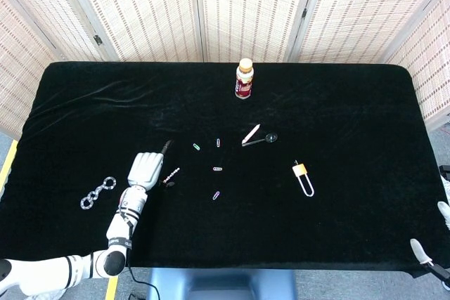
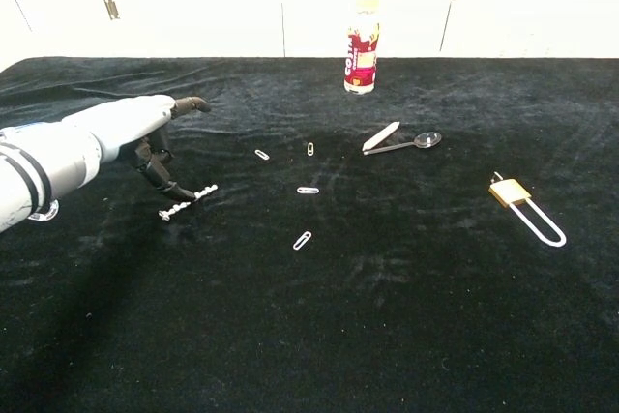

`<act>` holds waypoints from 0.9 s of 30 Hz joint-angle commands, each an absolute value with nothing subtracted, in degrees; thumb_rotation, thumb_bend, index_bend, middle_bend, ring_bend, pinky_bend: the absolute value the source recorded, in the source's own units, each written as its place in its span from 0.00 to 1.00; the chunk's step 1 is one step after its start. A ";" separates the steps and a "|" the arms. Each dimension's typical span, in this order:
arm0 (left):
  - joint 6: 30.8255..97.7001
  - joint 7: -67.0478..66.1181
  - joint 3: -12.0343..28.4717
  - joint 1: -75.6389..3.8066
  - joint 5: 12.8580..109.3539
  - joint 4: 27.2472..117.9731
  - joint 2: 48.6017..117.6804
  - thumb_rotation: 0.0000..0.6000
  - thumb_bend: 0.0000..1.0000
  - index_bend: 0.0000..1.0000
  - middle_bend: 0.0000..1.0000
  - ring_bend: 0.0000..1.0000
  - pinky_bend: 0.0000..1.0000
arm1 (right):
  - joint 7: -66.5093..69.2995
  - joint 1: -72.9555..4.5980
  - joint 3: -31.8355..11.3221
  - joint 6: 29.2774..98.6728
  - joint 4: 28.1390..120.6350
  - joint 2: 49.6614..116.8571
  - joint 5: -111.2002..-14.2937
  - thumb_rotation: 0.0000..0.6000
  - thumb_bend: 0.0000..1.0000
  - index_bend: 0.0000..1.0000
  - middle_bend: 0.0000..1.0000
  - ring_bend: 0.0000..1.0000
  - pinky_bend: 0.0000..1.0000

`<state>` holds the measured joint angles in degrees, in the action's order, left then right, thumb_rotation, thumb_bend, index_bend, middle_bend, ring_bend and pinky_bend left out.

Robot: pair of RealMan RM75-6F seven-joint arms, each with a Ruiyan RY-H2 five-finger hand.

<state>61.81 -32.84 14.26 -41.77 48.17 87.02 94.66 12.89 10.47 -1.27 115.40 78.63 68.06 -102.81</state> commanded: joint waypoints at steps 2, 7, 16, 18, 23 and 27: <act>63.93 -32.21 13.42 -40.67 50.50 90.81 92.12 1.00 0.17 0.00 0.99 1.00 1.00 | 12.79 10.31 -1.27 115.01 78.70 68.00 -102.67 1.00 0.29 0.00 0.00 0.00 0.00; 71.70 -29.79 8.27 -35.23 61.97 98.79 84.89 1.00 0.16 0.00 0.45 0.51 0.66 | 12.10 9.99 -1.21 114.15 79.13 67.86 -102.57 1.00 0.29 0.00 0.00 0.00 0.00; 99.44 -22.40 -9.35 -14.79 90.75 97.93 75.47 1.00 0.15 0.00 0.00 0.00 0.00 | 8.52 7.97 -0.99 108.05 82.38 66.83 -100.99 1.00 0.29 0.00 0.00 0.00 0.00; 105.76 -19.66 -11.76 -9.46 93.94 91.90 76.68 1.00 0.15 0.00 0.00 0.00 0.00 | 6.94 7.63 -0.82 107.19 83.18 66.81 -101.28 1.00 0.29 0.00 0.00 0.00 0.00; 107.93 -14.48 -15.25 -2.56 93.31 86.80 75.32 1.00 0.14 0.00 0.00 0.00 0.00 | -0.09 7.80 -1.28 107.83 84.09 69.14 -102.31 1.00 0.29 0.00 0.00 0.00 0.00; 109.87 -12.89 -15.52 -0.86 97.11 86.00 74.16 1.00 0.14 0.00 0.00 0.00 0.00 | -2.14 7.59 -0.36 106.79 84.62 69.48 -103.56 1.00 0.29 0.00 0.00 0.00 0.00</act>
